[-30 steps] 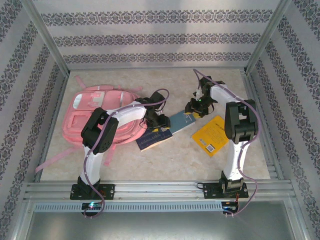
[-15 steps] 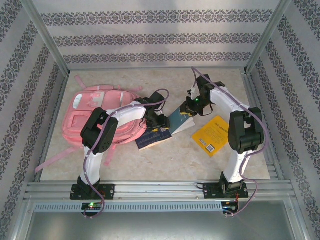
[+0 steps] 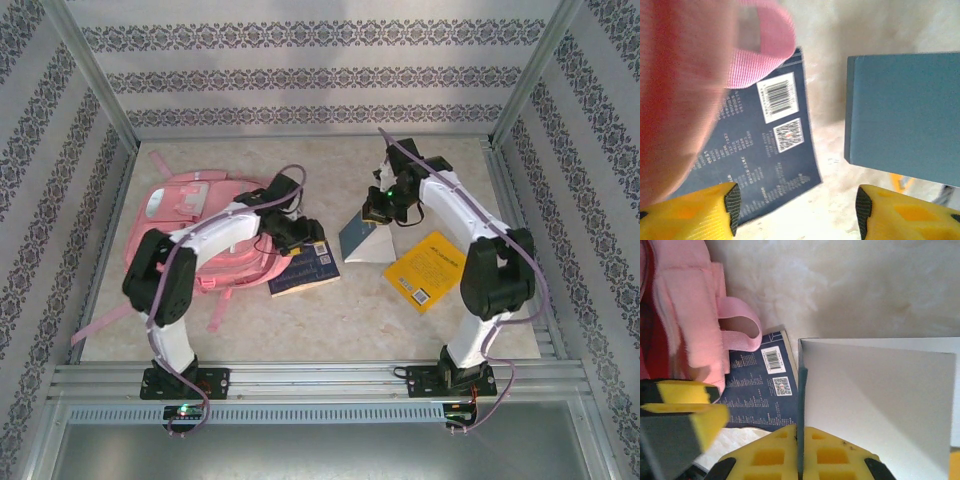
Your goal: Pack books, pencil case, and school supplies into a backpack
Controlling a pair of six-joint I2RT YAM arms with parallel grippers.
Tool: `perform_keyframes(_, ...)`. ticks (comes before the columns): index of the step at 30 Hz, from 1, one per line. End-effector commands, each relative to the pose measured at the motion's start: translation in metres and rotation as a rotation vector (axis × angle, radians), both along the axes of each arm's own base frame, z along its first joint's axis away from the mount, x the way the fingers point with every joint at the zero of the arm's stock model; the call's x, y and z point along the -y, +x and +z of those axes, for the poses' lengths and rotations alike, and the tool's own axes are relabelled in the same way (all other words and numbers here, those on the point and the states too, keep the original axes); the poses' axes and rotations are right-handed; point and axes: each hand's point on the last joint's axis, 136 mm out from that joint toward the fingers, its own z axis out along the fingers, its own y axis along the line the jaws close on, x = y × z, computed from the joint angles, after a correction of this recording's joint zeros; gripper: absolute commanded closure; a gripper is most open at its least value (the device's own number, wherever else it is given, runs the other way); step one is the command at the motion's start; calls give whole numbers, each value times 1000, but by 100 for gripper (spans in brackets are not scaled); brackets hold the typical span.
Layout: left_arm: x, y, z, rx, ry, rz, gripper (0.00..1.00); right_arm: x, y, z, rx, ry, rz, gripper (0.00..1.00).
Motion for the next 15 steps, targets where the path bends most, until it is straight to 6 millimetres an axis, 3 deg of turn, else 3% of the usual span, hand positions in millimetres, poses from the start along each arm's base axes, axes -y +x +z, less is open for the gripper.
perform_keyframes(1, -7, 11, 36, 50, -128, 90, 35, 5, -3, 36, 91, -1, -39, 100)
perform_keyframes(5, -13, 20, 59, 79, -264, 164, 22, -6, -7, 61, 125, 116, -66, 100)
perform_keyframes(15, 8, 36, 83, 70, -443, 152, 22, -33, -15, 110, 142, 425, -87, 100)
